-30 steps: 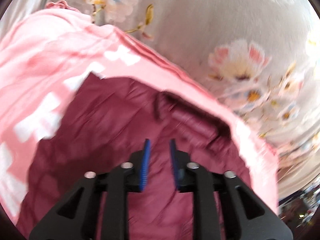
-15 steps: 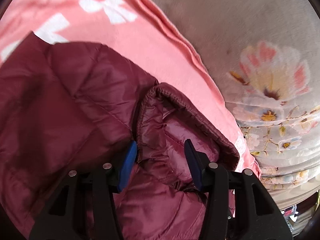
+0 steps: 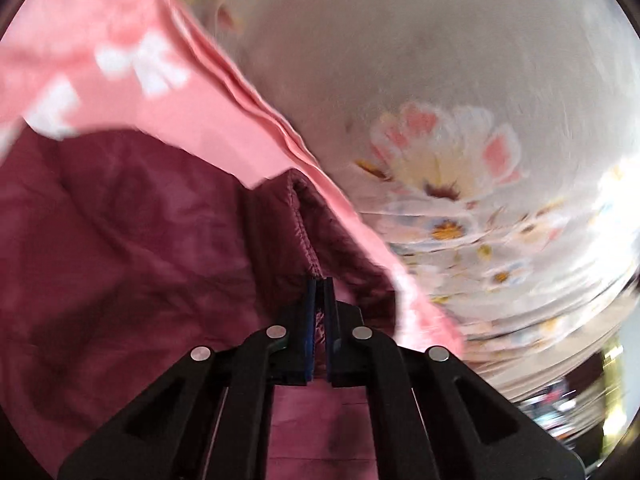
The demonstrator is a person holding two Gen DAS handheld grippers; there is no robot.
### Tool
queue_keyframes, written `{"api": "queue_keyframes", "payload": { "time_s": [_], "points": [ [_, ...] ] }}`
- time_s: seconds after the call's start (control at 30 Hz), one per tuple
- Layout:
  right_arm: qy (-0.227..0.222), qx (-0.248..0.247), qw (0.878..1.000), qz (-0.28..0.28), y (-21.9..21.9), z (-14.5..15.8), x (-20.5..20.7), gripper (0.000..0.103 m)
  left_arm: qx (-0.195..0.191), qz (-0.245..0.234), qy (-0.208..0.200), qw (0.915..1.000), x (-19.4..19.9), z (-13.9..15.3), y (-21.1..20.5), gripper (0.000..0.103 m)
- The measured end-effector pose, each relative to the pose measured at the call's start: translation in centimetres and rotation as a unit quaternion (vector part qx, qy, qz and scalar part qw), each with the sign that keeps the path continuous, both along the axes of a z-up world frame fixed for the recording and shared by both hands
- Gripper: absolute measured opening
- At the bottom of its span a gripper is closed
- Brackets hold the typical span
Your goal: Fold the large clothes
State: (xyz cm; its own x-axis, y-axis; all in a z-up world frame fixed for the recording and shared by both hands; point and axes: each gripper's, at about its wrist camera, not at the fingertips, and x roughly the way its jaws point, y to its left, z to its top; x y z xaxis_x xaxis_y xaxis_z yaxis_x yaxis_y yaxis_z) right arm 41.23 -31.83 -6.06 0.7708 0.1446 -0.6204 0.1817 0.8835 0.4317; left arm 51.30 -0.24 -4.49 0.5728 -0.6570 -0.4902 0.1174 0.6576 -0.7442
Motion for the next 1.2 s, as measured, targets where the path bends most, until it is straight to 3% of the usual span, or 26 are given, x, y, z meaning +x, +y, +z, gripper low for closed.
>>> {"api": "queue_keyframes", "payload": {
  "time_s": [0.07, 0.2, 0.33, 0.5, 0.67, 0.8, 0.93, 1.03, 1.13, 1.2],
  "points": [
    [0.024, -0.013, 1.0, 0.001, 0.0, -1.4, 0.1, 0.01, 0.055, 0.012, -0.005, 0.9984, -1.0, -0.8, 0.2, 0.001],
    [0.056, -0.017, 0.998, 0.0, 0.0, -3.9, 0.3, 0.009, 0.104, 0.022, 0.026, 0.994, -1.5, -4.1, 0.4, 0.001],
    [0.069, -0.037, 0.997, 0.003, 0.4, -4.8, 0.6, 0.008, 0.13, 0.027, 0.046, 0.9901, -1.1, -6.8, 0.4, 0.001],
    [0.074, -0.055, 0.996, 0.005, 0.7, -4.9, 0.4, 0.009, 0.16, 0.031, 0.034, 0.986, -1.5, -7.7, -0.3, 0.001],
    [0.054, -0.055, 0.997, -0.005, -0.3, -3.2, -2.6, 0.016, 0.186, 0.039, 0.015, 0.9817, -2.8, -6.1, -0.2, 0.003],
    [0.01, -0.075, 0.997, -0.022, -1.6, 0.4, -4.1, 0.018, 0.184, 0.063, -0.026, 0.9805, -4.2, -2.4, 1.2, 0.003],
    [-0.029, -0.086, 0.995, -0.037, -2.5, 4.3, -1.0, 0.018, 0.152, 0.083, -0.062, 0.983, -2.7, 2.8, 1.3, 0.003],
    [-0.039, -0.071, 0.996, -0.04, -2.9, 5.6, 2.9, 0.018, 0.142, 0.09, -0.066, 0.9836, -0.3, 4.7, 0.2, 0.003],
    [-0.029, -0.063, 0.997, -0.044, -2.8, 5.0, 6.0, 0.018, 0.127, 0.082, -0.037, 0.9878, 2.5, 4.2, -1.4, 0.003],
    [-0.02, -0.064, 0.997, -0.04, -2.5, 4.1, 7.1, 0.018, 0.138, 0.088, -0.028, 0.986, 3.6, 3.1, -2.3, 0.003]
  ]
}}
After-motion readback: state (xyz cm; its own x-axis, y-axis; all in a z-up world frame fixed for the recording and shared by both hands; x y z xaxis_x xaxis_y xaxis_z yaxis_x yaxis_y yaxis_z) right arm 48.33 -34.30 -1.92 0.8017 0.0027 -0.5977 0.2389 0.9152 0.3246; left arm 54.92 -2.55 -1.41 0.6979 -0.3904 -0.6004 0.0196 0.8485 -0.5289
